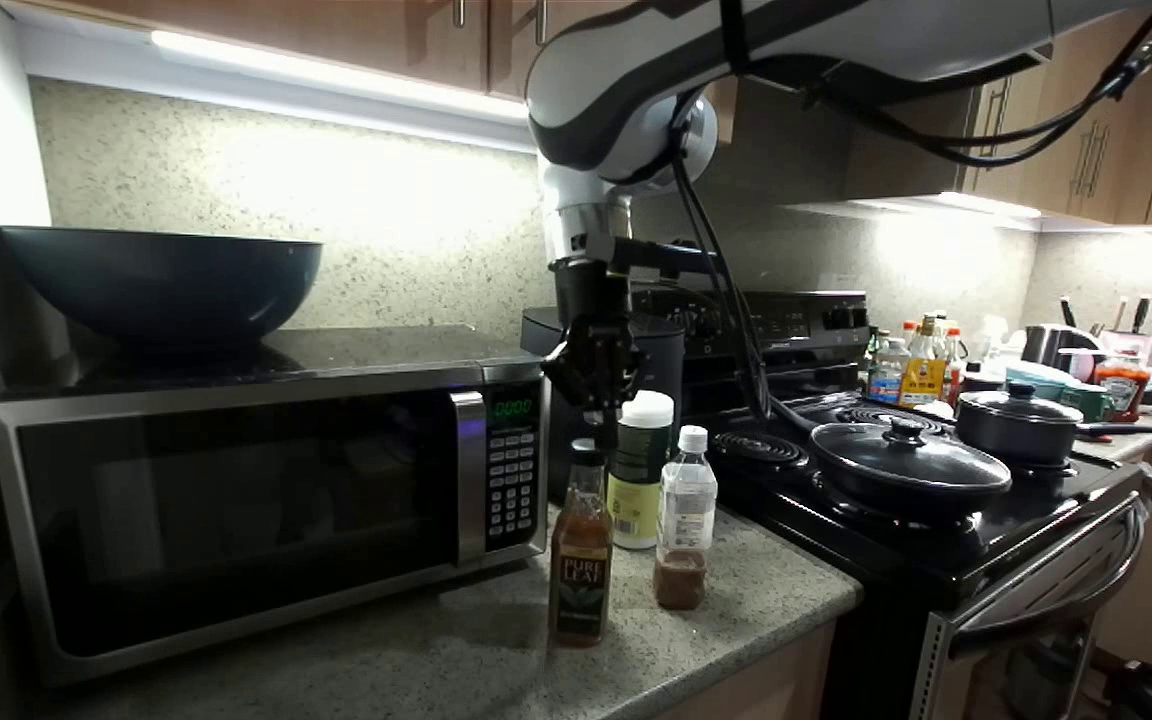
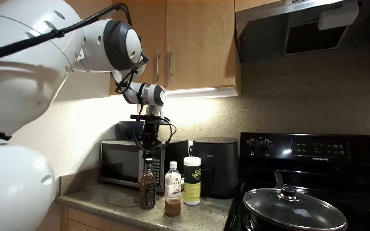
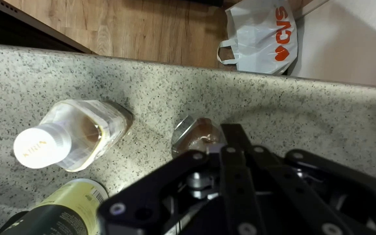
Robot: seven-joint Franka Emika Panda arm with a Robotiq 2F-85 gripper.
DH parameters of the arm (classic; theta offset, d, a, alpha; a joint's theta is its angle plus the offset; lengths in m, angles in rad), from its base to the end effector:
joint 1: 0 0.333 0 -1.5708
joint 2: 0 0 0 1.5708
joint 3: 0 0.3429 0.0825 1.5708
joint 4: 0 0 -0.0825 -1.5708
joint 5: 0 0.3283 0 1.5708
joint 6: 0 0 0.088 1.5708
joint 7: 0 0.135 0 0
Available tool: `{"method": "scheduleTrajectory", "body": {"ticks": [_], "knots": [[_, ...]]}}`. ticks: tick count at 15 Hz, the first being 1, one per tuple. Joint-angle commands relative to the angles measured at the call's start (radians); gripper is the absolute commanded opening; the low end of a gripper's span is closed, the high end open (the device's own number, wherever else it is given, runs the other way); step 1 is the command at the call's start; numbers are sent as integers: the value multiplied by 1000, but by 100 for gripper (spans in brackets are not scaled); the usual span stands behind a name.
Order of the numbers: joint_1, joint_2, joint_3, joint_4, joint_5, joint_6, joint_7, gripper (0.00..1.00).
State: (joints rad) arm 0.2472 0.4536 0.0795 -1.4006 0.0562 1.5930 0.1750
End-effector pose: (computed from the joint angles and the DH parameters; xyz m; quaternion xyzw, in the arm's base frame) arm 0.5807 0.1955 0.4405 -0.9881 -0.0691 0.1367 0.0120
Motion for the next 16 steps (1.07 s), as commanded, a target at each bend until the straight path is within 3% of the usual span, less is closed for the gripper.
{"method": "scheduleTrajectory", "body": {"ticks": [1,2,3,4,5,7,8,16], "knots": [[-5,-69,12,-82,-18,16,22,0],[-6,-71,12,-85,-17,14,23,5],[-5,-73,12,-88,-15,11,34,28],[-4,-66,12,-84,-13,-4,41,30],[-10,-33,17,-32,-7,-7,12,6],[-10,-33,17,-41,-7,-7,16,17],[-10,-33,17,-42,-7,-7,16,49],[-25,20,12,-4,4,61,10,98]]}}
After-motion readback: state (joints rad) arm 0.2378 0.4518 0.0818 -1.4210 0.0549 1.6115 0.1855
